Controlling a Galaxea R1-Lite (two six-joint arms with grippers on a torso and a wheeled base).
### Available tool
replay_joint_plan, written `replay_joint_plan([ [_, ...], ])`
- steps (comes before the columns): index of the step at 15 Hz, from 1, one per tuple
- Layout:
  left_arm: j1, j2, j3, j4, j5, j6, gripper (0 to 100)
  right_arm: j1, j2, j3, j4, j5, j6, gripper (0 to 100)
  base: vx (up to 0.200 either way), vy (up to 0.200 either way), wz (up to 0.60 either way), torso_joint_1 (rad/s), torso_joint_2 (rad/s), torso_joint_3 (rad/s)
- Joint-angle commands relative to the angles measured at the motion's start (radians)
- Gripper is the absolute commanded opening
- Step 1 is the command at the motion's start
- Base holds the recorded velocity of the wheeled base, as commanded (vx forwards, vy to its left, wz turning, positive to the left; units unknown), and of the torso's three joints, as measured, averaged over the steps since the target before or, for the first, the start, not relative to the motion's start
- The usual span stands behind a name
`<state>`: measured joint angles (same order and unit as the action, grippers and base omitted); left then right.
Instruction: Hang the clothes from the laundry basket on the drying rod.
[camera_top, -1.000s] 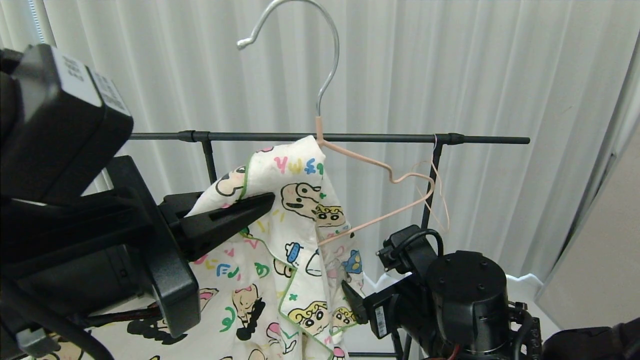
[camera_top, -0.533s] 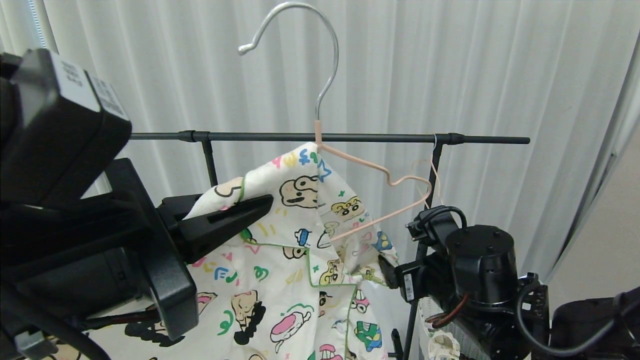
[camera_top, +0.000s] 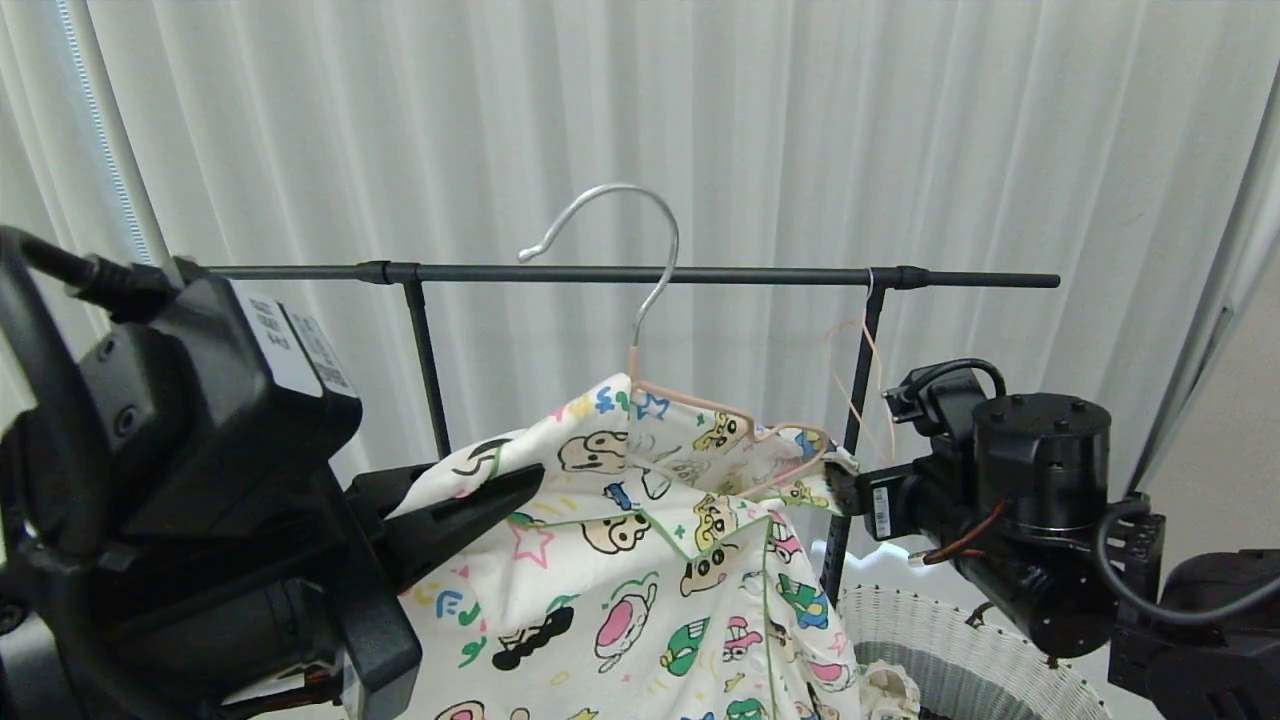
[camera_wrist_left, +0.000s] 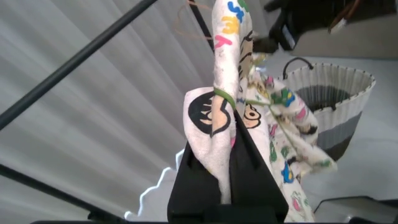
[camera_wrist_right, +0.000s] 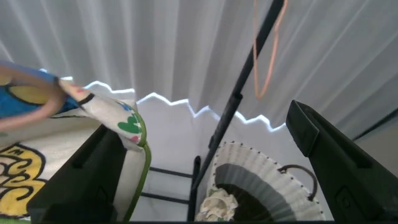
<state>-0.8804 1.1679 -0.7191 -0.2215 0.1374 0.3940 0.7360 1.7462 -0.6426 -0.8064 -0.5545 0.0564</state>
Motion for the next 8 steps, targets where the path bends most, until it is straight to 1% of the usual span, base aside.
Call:
replay_joint_plan([
  [1, 0.0, -0.002, 0.015, 0.001, 0.01, 0.002, 0, -0.015, -0.024, 0.0, -0.002, 0.001, -0.015, 100, 0.0, 0.0, 0.0, 0.0, 0.0, 0.0],
  [3, 0.006, 0.001, 0.027, 0.001, 0.022, 0.003, 0, -0.024, -0.031, -0.002, -0.005, 0.001, -0.04, 100, 0.0, 0.0, 0.0, 0.0, 0.0, 0.0],
  [5, 0.015, 0.001, 0.044, 0.001, 0.059, 0.014, 0, -0.024, -0.037, -0.008, -0.005, 0.004, -0.055, 100, 0.0, 0.0, 0.0, 0.0, 0.0, 0.0],
  [6, 0.017, -0.001, 0.058, -0.001, 0.068, 0.048, 0, -0.024, -0.042, -0.009, -0.007, 0.005, -0.069, 100, 0.0, 0.0, 0.0, 0.0, 0.0, 0.0],
  [7, 0.017, -0.002, 0.067, -0.001, 0.068, 0.066, 0, -0.024, -0.045, -0.009, -0.007, 0.005, -0.078, 100, 0.0, 0.0, 0.0, 0.0, 0.0, 0.0],
  [8, 0.037, 0.001, 0.096, -0.004, 0.073, 0.101, 0, -0.023, -0.062, -0.008, -0.007, 0.01, -0.095, 100, 0.0, 0.0, 0.0, 0.0, 0.0, 0.0],
])
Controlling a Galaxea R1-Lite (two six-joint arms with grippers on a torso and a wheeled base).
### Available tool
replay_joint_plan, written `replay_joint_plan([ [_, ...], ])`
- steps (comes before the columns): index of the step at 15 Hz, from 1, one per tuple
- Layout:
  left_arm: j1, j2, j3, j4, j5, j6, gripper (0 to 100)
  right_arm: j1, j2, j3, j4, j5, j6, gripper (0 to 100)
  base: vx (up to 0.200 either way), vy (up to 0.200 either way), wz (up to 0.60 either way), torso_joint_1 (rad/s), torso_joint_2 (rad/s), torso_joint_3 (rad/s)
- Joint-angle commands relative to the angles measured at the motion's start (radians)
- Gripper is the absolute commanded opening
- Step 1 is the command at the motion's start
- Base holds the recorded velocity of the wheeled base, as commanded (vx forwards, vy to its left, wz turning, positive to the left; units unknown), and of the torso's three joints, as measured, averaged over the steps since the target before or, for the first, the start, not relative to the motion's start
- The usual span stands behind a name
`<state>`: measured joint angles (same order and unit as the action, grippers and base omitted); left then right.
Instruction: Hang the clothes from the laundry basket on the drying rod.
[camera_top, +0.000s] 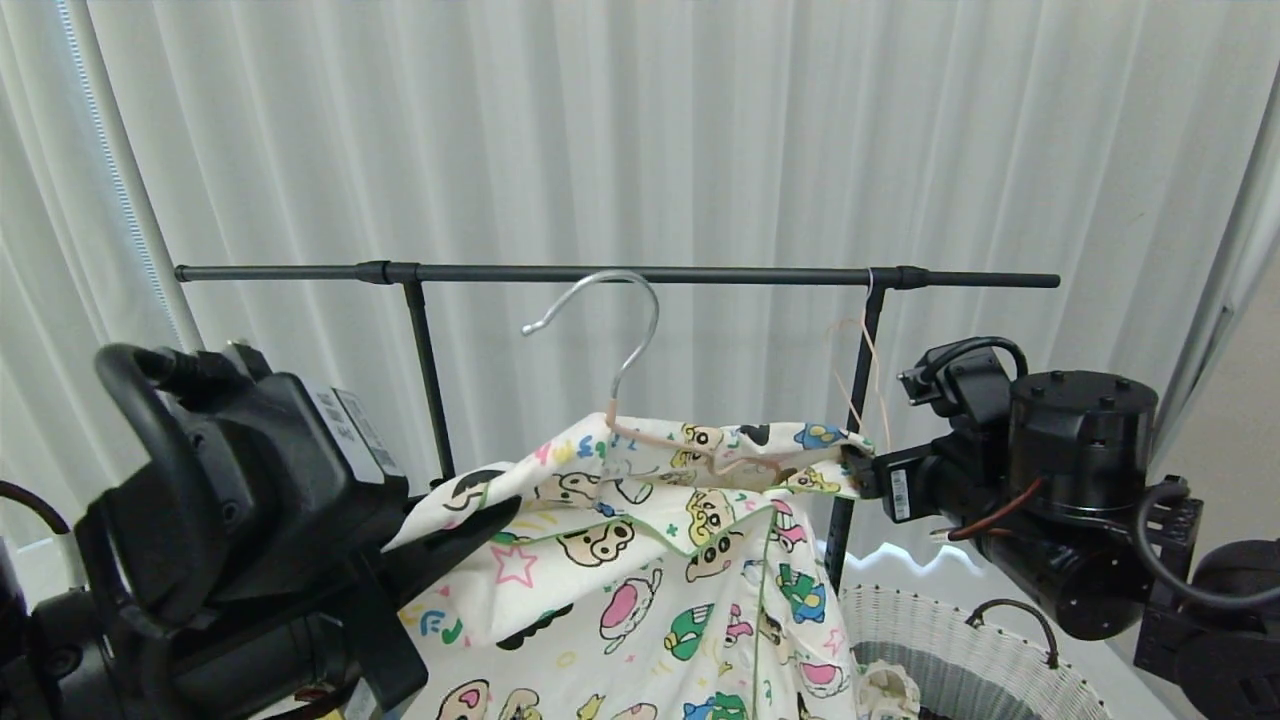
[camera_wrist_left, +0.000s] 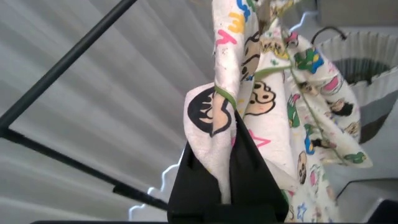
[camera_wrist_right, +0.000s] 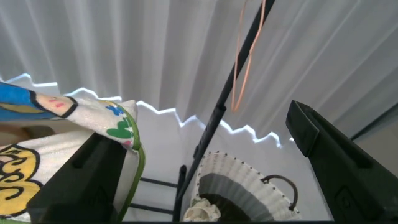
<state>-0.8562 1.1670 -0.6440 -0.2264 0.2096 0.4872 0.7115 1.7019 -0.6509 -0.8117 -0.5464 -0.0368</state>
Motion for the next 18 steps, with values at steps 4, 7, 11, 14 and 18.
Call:
replay_joint_plan([
  [4, 0.062, 0.037, 0.053, -0.014, 0.093, 0.03, 0, 0.048, -0.085, 0.008, -0.001, 0.003, -0.043, 100, 0.0, 0.0, 0.0, 0.0, 0.0, 0.0],
  [7, 0.135, 0.114, 0.052, -0.177, 0.1, 0.03, 0, 0.144, -0.143, 0.042, -0.001, 0.003, -0.075, 100, 0.0, 0.0, 0.0, 0.0, 0.0, 0.0],
  [11, 0.149, 0.158, 0.055, -0.28, 0.096, 0.007, 0, 0.23, -0.171, 0.125, -0.001, 0.003, -0.086, 100, 0.0, 0.0, 0.0, 0.0, 0.0, 0.0],
  [14, 0.092, 0.146, 0.064, -0.28, 0.086, -0.067, 0, 0.276, -0.182, 0.14, -0.001, 0.077, -0.063, 100, 0.0, 0.0, 0.0, 0.0, 0.0, 0.0],
  [18, 0.074, 0.128, 0.096, -0.283, 0.016, -0.087, 0, 0.304, -0.177, 0.146, 0.003, 0.198, -0.064, 100, 0.0, 0.0, 0.0, 0.0, 0.0, 0.0],
])
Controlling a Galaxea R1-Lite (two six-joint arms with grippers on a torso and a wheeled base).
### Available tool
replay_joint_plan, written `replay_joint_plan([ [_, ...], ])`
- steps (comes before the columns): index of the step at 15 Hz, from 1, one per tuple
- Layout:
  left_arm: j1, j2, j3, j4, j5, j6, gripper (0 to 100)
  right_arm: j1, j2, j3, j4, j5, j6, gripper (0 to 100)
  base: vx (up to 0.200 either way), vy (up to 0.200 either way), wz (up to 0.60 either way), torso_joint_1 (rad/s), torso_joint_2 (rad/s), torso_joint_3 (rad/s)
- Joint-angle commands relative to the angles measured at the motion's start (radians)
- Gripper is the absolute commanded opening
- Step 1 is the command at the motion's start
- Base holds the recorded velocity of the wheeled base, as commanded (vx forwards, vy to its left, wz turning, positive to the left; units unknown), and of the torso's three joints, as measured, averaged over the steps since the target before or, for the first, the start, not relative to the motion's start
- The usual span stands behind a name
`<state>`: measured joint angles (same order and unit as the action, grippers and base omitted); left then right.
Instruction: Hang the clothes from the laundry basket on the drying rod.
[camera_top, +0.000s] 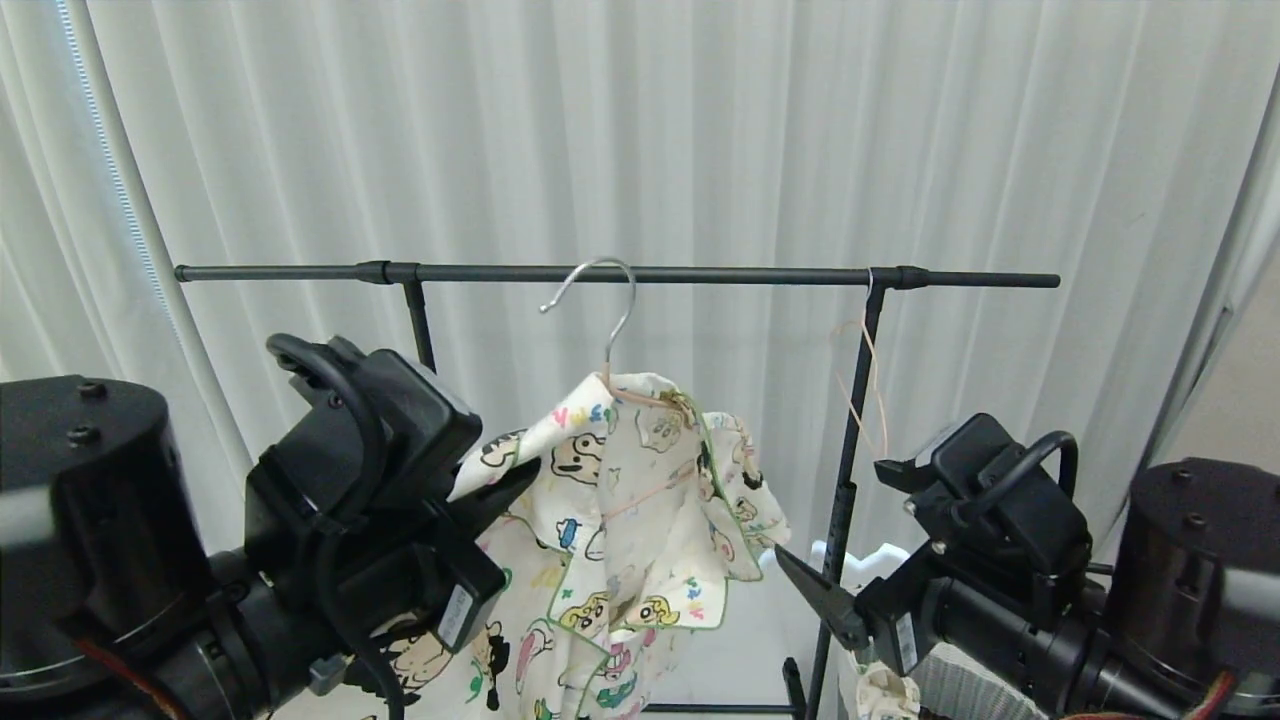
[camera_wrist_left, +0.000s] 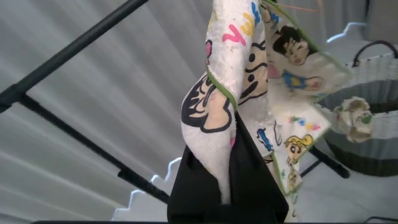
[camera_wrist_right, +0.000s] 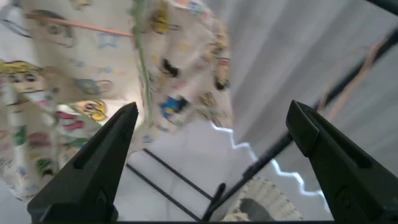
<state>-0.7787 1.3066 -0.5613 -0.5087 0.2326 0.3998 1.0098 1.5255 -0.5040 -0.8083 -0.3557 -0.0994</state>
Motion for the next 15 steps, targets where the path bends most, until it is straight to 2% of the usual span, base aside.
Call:
replay_joint_plan([
  [1, -0.002, -0.03, 0.049, -0.001, -0.076, 0.002, 0, 0.004, -0.011, -0.002, 0.009, 0.078, -0.023, 100, 0.0, 0.0, 0.0, 0.0, 0.0, 0.0],
  [3, 0.003, -0.05, 0.096, -0.001, -0.182, 0.001, 0, -0.003, -0.044, -0.005, 0.057, 0.149, -0.079, 100, 0.0, 0.0, 0.0, 0.0, 0.0, 0.0],
  [4, 0.004, -0.064, 0.133, -0.001, -0.263, 0.002, 0, -0.003, -0.093, -0.025, 0.144, 0.25, -0.111, 100, 0.0, 0.0, 0.0, 0.0, 0.0, 0.0],
  [5, 0.003, -0.066, 0.147, -0.001, -0.291, 0.002, 0, -0.003, -0.122, -0.047, 0.207, 0.305, -0.128, 100, 0.0, 0.0, 0.0, 0.0, 0.0, 0.0],
  [7, -0.002, -0.078, 0.159, -0.001, -0.372, 0.002, 0, -0.003, -0.2, -0.133, 0.452, 0.459, -0.168, 100, 0.0, 0.0, 0.0, 0.0, 0.0, 0.0],
  [9, -0.022, -0.084, 0.159, -0.001, -0.434, 0.01, 0, -0.003, -0.214, -0.194, 0.59, 0.564, -0.186, 100, 0.0, 0.0, 0.0, 0.0, 0.0, 0.0],
  [15, -0.165, -0.098, 0.153, -0.001, -0.432, 0.013, 0, 0.003, -0.087, -0.257, 0.6, 0.664, -0.187, 100, 0.0, 0.0, 0.0, 0.0, 0.0, 0.0],
])
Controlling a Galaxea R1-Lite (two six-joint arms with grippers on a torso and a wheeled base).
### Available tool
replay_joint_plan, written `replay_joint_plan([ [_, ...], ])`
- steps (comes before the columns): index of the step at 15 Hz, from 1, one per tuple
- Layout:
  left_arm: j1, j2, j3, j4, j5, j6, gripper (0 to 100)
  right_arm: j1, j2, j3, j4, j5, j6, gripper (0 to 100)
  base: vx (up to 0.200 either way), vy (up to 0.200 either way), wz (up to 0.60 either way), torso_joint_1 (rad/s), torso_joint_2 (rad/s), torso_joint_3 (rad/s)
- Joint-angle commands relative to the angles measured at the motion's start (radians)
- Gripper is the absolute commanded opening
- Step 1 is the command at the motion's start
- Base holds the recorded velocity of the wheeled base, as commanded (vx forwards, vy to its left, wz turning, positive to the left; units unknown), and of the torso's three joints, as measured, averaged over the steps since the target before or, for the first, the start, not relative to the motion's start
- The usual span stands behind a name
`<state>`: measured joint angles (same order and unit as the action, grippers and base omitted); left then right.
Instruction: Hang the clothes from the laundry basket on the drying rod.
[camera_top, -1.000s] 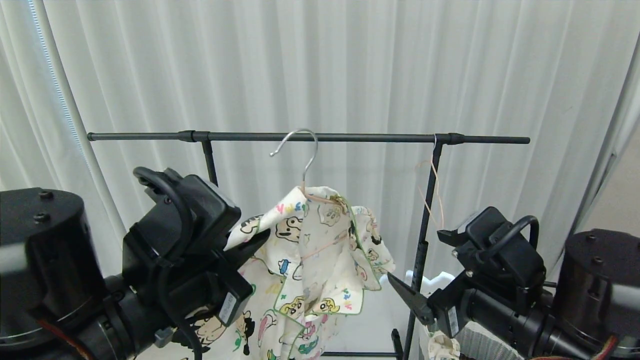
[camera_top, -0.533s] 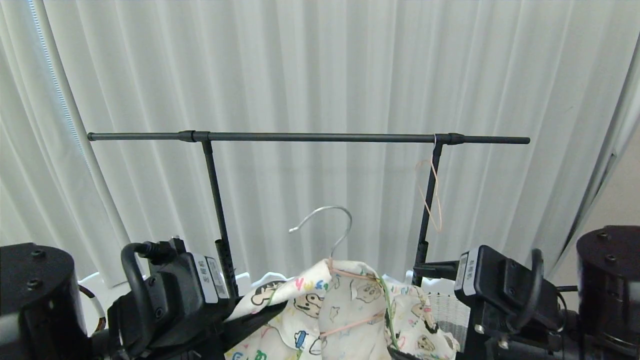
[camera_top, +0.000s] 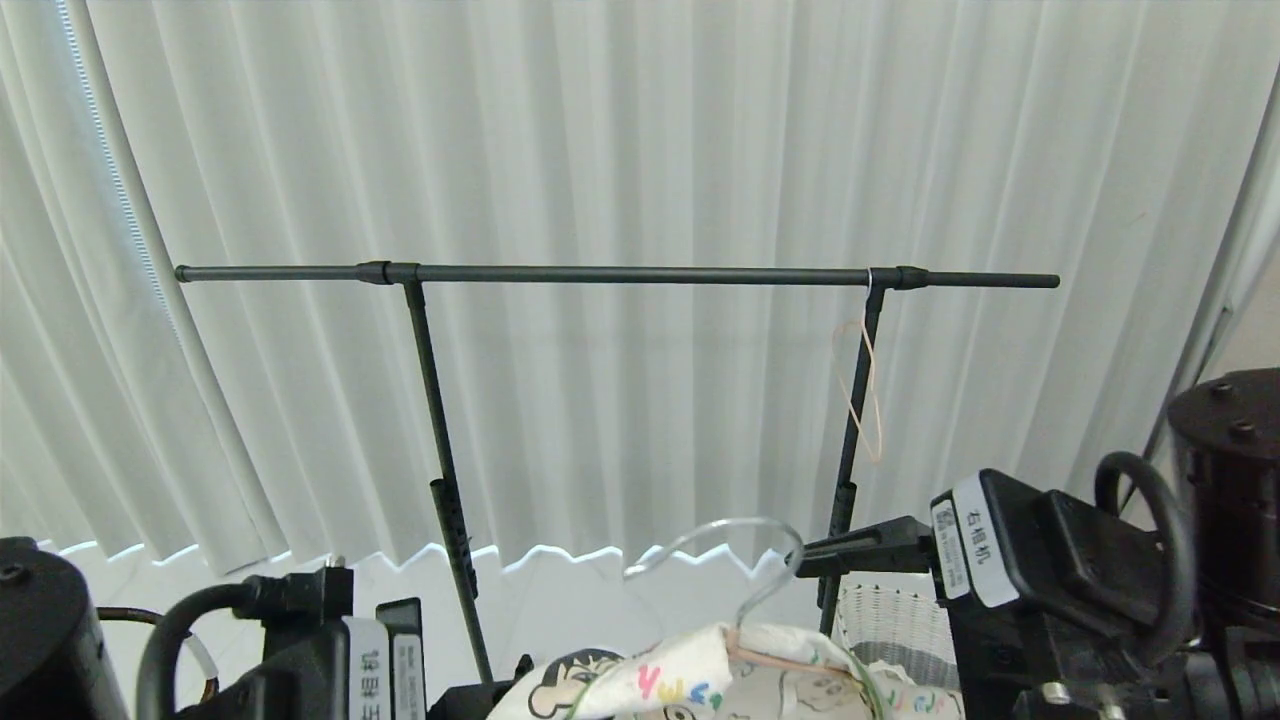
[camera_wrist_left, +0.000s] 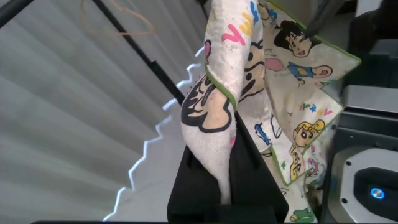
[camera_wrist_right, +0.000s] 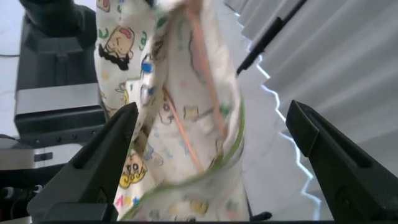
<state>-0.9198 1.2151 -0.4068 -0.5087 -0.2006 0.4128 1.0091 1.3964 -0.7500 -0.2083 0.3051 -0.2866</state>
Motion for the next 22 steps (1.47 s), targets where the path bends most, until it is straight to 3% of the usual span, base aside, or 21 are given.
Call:
replay_joint_plan([
  [1, -0.031, -0.012, -0.004, -0.001, 0.006, 0.0, 0, 0.005, 0.053, -0.009, 0.0, 0.009, 0.0, 100, 0.0, 0.0, 0.0, 0.0, 0.0, 0.0],
  [9, -0.05, -0.022, -0.021, -0.001, 0.006, 0.001, 0, 0.011, 0.09, -0.003, 0.0, 0.014, -0.011, 100, 0.0, 0.0, 0.0, 0.0, 0.0, 0.0],
  [10, -0.051, -0.023, -0.027, -0.001, 0.006, 0.001, 0, 0.011, 0.093, -0.005, 0.0, 0.012, -0.011, 0, 0.0, 0.0, 0.0, 0.0, 0.0, 0.0],
  [14, -0.096, -0.023, -0.038, -0.001, 0.007, 0.001, 0, 0.002, 0.101, -0.005, -0.002, 0.005, -0.022, 0, 0.0, 0.0, 0.0, 0.0, 0.0, 0.0],
  [19, -0.1, -0.023, -0.038, -0.001, 0.047, 0.006, 0, -0.027, 0.095, -0.008, -0.006, 0.003, -0.105, 0, 0.0, 0.0, 0.0, 0.0, 0.0, 0.0],
  [21, -0.1, -0.019, -0.038, -0.001, 0.084, 0.017, 0, -0.04, 0.082, -0.008, -0.014, 0.0, -0.178, 0, 0.0, 0.0, 0.0, 0.0, 0.0, 0.0],
  [22, -0.097, -0.014, -0.037, -0.001, 0.096, 0.012, 100, -0.049, 0.073, -0.008, -0.02, 0.002, -0.23, 0, 0.0, 0.0, 0.0, 0.0, 0.0, 0.0],
])
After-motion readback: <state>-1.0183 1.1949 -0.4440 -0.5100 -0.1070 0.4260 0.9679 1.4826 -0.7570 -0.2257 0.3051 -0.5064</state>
